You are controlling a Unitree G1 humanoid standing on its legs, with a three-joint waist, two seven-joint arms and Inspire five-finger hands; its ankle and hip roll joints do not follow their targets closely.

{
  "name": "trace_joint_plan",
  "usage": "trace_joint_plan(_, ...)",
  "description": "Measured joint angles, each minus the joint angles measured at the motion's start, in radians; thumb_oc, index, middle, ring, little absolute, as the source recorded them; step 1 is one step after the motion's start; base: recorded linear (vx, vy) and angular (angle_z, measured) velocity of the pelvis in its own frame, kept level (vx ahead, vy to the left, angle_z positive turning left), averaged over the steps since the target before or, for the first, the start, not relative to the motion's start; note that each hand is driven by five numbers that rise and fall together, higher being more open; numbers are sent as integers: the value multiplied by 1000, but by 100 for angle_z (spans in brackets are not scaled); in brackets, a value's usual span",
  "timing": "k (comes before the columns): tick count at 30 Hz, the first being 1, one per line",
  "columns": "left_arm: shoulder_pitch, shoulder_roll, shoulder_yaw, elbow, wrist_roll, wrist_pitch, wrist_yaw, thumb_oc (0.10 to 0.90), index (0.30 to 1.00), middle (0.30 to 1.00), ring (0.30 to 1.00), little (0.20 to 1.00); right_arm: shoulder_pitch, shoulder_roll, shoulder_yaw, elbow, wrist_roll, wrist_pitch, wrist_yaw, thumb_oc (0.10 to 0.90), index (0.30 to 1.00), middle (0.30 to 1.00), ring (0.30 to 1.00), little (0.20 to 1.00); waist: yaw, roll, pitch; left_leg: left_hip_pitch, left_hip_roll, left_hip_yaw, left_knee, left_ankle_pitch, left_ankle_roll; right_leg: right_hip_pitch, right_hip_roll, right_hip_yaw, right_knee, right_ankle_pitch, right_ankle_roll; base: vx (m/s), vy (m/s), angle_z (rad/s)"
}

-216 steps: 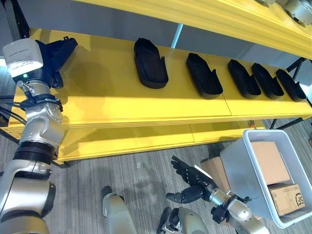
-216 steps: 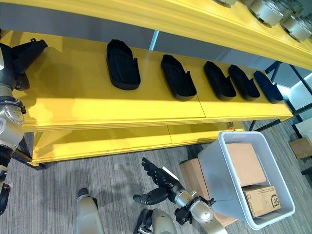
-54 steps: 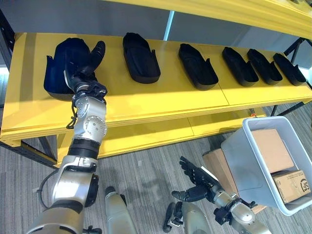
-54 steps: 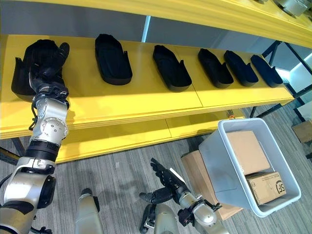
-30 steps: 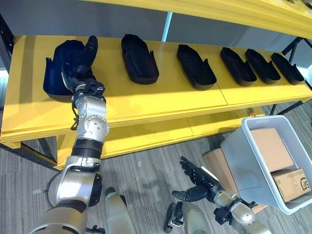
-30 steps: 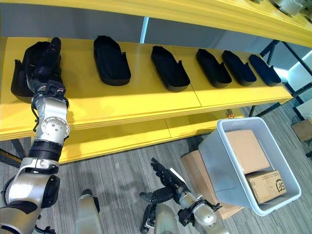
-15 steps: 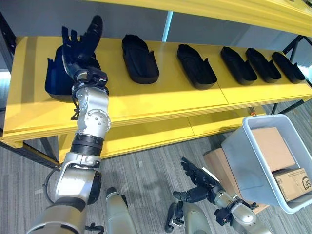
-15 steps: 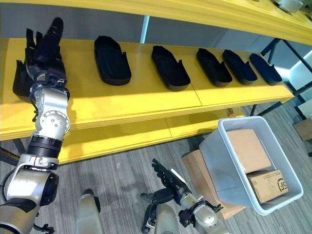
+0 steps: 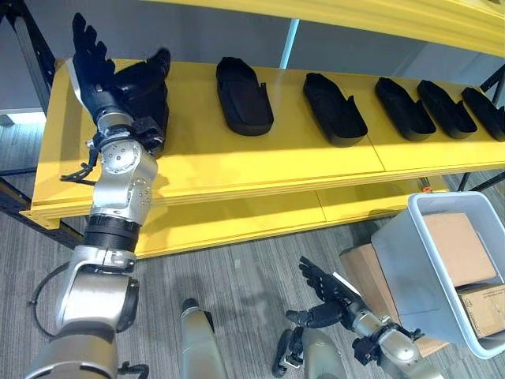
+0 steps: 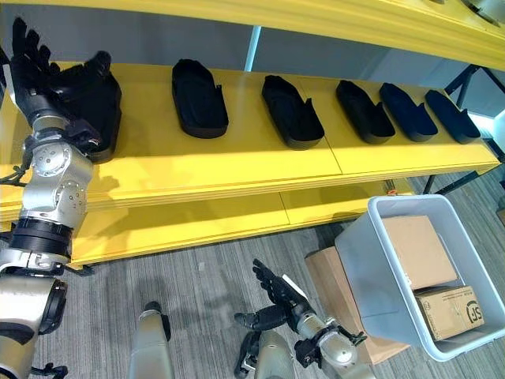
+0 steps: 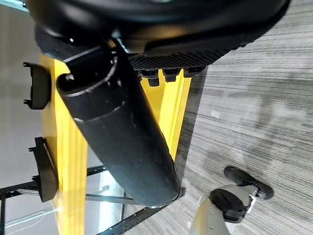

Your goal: Move parts from the plastic box to the shelf.

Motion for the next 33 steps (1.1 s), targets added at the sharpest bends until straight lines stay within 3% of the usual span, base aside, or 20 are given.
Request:
trace_joint_plan(3, -1, 20, -27, 59, 97, 50, -35, 900, 1000, 1000, 1000, 1000, 19, -19, -7, 0, 0, -1, 4, 900, 1000, 1000, 1000, 1000, 0, 0, 14, 2, 1, 0, 0, 0, -1, 1, 0, 0, 2, 0, 0, 0, 0, 0)
trace_joint_plan(9, 0, 11, -37, 107, 102, 98, -76, 900, 1000, 1000, 1000, 1000, 23, -16, -7, 0, 1, -1, 16, 900, 1000, 1000, 1000, 1000, -1, -10, 47, -2, 2, -1, 7, 0, -1, -1, 0, 1, 8, 0, 0, 0, 0, 0)
trace_joint_plan(21, 1, -60, -50, 144, 46, 98, -120, 900, 1000, 1000, 1000, 1000, 15, -16, -7, -2, 1, -2, 22, 900, 1000, 1000, 1000, 1000, -25, -12, 48, -13, 1, -1, 18, -4, 5, -8, -3, 2, 14, -1, 1, 0, 0, 0)
trace_joint_plan(33, 1, -75, -48, 142, -173, 50, -135, 900, 1000, 1000, 1000, 1000, 15, -15, -5, -3, 1, -1, 15, 900, 1000, 1000, 1000, 1000, -25, -12, 48, -10, 0, 2, 18, -5, 3, -9, -5, 7, 18, -1, 1, 0, 0, 0)
